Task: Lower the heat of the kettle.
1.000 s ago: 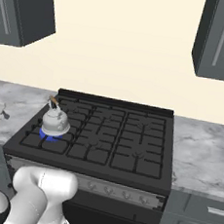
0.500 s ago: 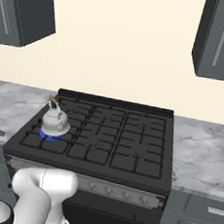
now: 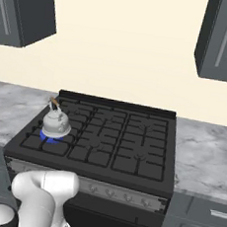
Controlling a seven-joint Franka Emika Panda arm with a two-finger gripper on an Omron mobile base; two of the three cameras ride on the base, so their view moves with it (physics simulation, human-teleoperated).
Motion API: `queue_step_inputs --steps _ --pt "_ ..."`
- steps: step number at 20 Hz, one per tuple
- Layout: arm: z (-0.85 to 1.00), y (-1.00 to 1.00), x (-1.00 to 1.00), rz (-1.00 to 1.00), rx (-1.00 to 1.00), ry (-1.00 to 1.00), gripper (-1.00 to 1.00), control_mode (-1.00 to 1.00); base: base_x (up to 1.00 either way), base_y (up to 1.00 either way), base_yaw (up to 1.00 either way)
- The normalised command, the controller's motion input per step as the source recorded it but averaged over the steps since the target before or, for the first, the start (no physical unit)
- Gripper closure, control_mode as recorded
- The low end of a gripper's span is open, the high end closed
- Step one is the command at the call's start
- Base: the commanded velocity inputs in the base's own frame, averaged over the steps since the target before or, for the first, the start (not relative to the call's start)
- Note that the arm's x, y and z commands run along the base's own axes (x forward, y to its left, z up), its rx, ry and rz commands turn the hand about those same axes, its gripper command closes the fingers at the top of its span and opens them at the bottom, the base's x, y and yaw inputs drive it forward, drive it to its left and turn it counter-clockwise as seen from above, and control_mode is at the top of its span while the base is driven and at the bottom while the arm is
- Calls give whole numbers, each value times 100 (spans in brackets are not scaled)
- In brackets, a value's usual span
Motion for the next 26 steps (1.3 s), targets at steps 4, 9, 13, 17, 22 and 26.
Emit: queue_step_inputs --steps 4,9,13,17,22,26 --pt "-43 0 -2 0 -2 0 -100 -100 0 0 0" --pt "-34 -4 2 7 0 0 -100 -100 0 0 0" --pt "-48 -5 2 9 0 -1 -100 -100 0 0 0" --pt "-36 -3 11 4 0 -1 -100 -100 0 0 0" --pt "-20 0 30 3 0 -1 -100 -100 0 0 0" --pt "-11 0 33 4 0 -5 -100 -100 0 0 0"
